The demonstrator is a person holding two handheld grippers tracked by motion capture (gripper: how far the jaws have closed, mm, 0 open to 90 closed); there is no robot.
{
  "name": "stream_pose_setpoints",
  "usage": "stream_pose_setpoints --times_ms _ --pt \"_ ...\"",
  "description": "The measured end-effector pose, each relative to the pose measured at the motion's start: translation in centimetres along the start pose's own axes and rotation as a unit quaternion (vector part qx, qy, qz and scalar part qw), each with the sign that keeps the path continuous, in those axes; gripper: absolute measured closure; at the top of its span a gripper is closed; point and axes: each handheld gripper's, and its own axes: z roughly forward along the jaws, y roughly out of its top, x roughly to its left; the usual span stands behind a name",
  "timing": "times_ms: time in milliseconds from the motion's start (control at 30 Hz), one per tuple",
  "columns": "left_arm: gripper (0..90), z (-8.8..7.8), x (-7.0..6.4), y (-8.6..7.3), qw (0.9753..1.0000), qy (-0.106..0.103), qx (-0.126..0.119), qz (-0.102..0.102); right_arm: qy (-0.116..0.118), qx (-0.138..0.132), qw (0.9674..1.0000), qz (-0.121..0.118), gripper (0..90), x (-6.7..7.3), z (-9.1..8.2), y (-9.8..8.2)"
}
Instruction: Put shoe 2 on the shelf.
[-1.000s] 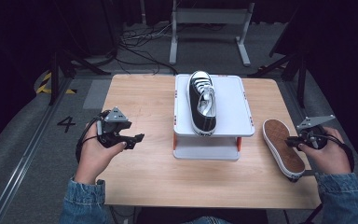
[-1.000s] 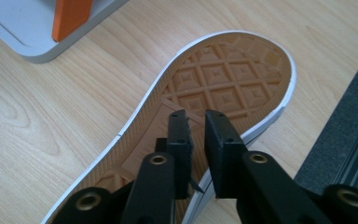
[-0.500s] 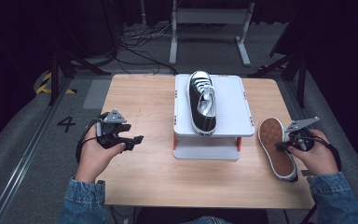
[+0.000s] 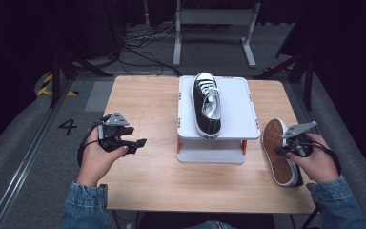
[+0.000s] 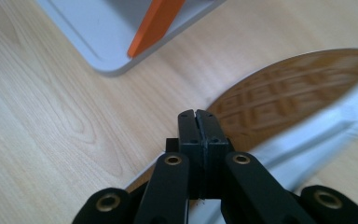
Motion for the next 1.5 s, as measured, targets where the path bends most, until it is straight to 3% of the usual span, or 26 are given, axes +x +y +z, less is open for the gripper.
stream_pose_setpoints --times_ms 133,200,267,333,500,667,833,1000,1067,1133,1233,1300,1367,1500 --pt "34.4 0.2 -0.1 0.1 1.0000 -0.001 0.003 0.002 -0.031 -0.020 0.9987 0.036 90.0 -1.4 -2.9 -1.2" --pt "34.4 0.3 -0.1 0.1 1.0000 -0.004 0.003 0.002 -0.037 -0.006 0.9977 0.056 90.0 -2.2 -2.8 -2.2" --pt "34.4 0.3 -0.1 0.2 1.0000 -0.004 0.004 0.001 -0.036 0.000 0.9974 0.062 90.0 -2.4 -2.5 -2.6" --pt "34.4 0.4 -0.1 0.1 1.0000 -0.004 0.003 0.001 -0.019 0.006 0.9975 0.067 90.0 -2.6 -1.9 -3.0" --pt "34.4 0.3 0.0 0.0 1.0000 -0.004 0.004 -0.003 -0.009 0.020 0.9987 0.046 90.0 -1.7 -0.9 -2.2" --pt "34.4 0.3 -0.1 -0.1 1.0000 -0.006 0.006 -0.003 0.014 -0.005 0.9997 0.019 90.0 -0.1 -0.4 -0.7" --pt "34.4 0.2 0.0 -0.2 1.0000 -0.005 0.005 -0.002 0.047 -0.031 0.9984 -0.010 90.0 2.0 1.1 1.3" --pt "34.4 0.2 0.2 -0.3 1.0000 -0.006 0.005 -0.005 0.067 -0.025 0.9967 -0.037 83.4 3.7 2.6 2.7" --pt "34.4 0.2 0.2 -0.4 0.9999 -0.007 0.005 -0.008 0.063 -0.021 0.9968 -0.044 80.7 4.2 2.3 2.9" --pt "34.4 0.2 0.4 -0.4 0.9999 -0.008 0.005 -0.008 0.066 -0.032 0.9965 -0.040 76.1 4.0 1.7 2.8" --pt "34.4 0.3 0.4 -0.4 0.9999 -0.007 0.007 -0.007 0.063 -0.071 0.9951 -0.026 70.0 3.2 -0.3 2.4" --pt "34.4 0.3 0.4 -0.4 0.9999 -0.009 0.008 -0.008 0.047 -0.091 0.9946 -0.015 65.5 2.2 -1.7 1.8" --pt "34.4 0.4 0.4 -0.4 0.9999 -0.008 0.008 -0.005 0.024 -0.099 0.9948 -0.003 61.3 1.2 -2.5 1.2" --pt "34.3 0.7 0.2 -0.3 0.9998 -0.012 0.012 -0.009 0.013 -0.094 0.9953 0.017 53.1 0.1 -2.5 0.0"
